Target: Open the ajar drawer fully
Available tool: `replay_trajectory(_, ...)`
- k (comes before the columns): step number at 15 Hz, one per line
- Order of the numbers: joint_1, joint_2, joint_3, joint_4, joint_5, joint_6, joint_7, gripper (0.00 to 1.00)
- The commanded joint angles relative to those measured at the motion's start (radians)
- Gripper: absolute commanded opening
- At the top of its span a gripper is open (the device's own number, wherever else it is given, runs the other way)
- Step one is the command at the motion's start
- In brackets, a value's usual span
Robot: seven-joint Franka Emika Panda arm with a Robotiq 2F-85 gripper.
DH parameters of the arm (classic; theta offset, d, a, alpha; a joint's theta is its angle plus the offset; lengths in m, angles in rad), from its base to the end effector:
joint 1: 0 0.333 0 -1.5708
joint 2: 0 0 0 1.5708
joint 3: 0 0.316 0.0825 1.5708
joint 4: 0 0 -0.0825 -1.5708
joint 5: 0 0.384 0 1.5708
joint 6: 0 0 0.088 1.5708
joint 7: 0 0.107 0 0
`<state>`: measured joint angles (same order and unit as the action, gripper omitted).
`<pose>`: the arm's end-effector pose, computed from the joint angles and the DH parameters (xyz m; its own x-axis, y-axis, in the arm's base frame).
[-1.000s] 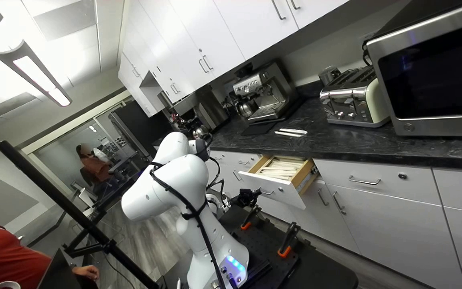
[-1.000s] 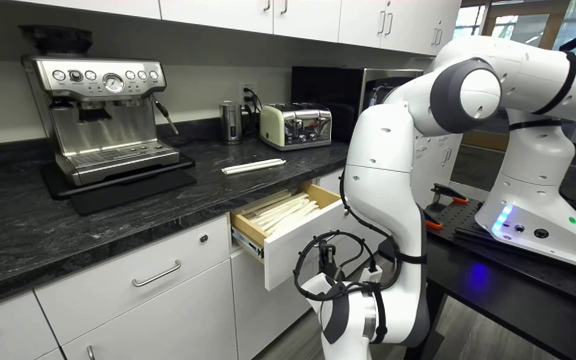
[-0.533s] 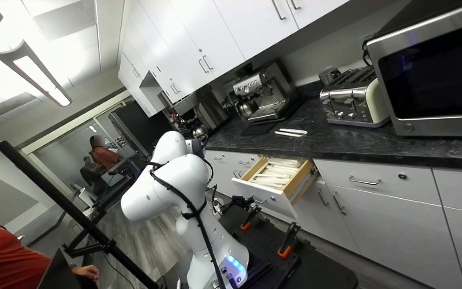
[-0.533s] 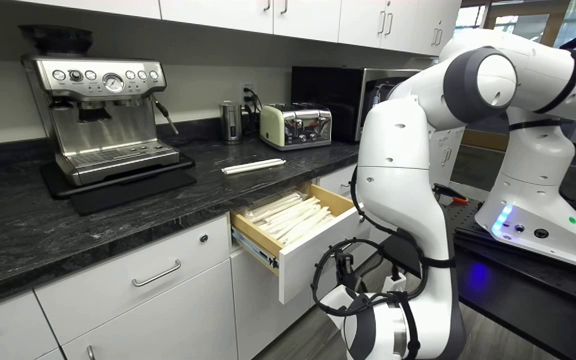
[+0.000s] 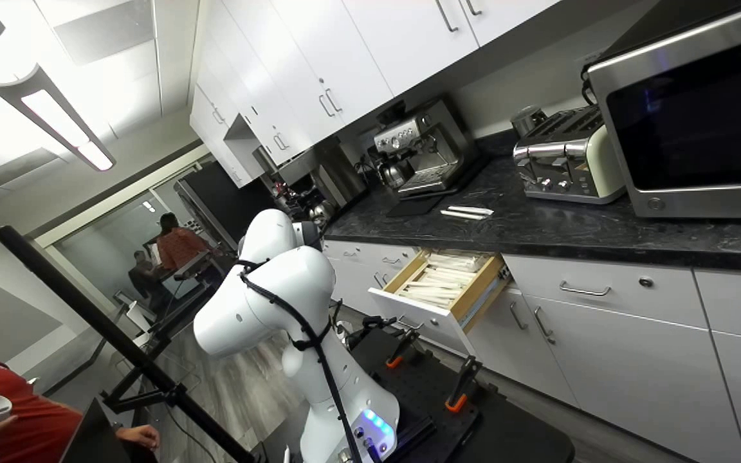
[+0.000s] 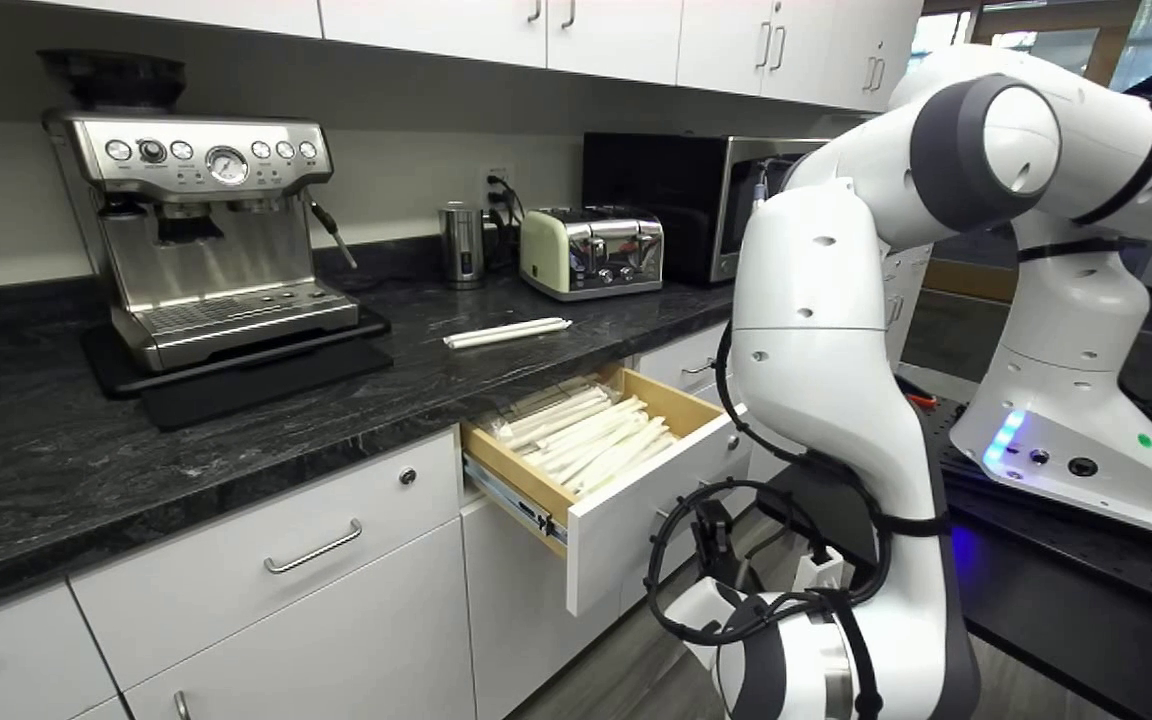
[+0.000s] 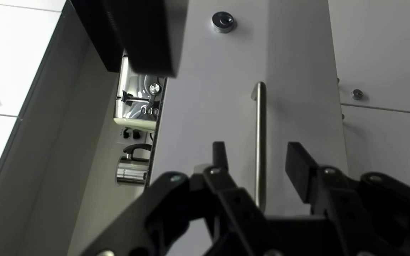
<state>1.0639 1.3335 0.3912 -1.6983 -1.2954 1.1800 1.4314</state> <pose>0.1378 0.4057 -0.0997 0.6481 0.7512 -0.1254 0.0886 0.0892 0.9921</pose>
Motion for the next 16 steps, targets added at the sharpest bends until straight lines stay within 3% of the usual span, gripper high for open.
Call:
replay_trajectory(1, 0.004, -0.182, 0.053, -0.201, -0.014, 0.024, -0.058, 0.81)
replay_trajectory(4, -0.014, -0.320, 0.134, -0.345, -0.037, 0.064, -0.131, 1.00)
replay_trajectory(8, -0.027, -0.508, 0.218, -0.498, -0.003, 0.059, -0.180, 1.00)
replay_trajectory(9, 0.029, -0.392, 0.167, -0.373, 0.001, 0.035, -0.147, 1.00)
replay_trajectory(13, 0.022, -0.489, 0.189, -0.460, 0.006, 0.043, -0.162, 1.00)
replay_trajectory(14, 0.023, -0.504, 0.178, -0.446, 0.032, 0.023, -0.101, 1.00)
replay_trajectory(16, -0.035, -0.605, 0.210, -0.488, 0.054, 0.093, -0.047, 1.00)
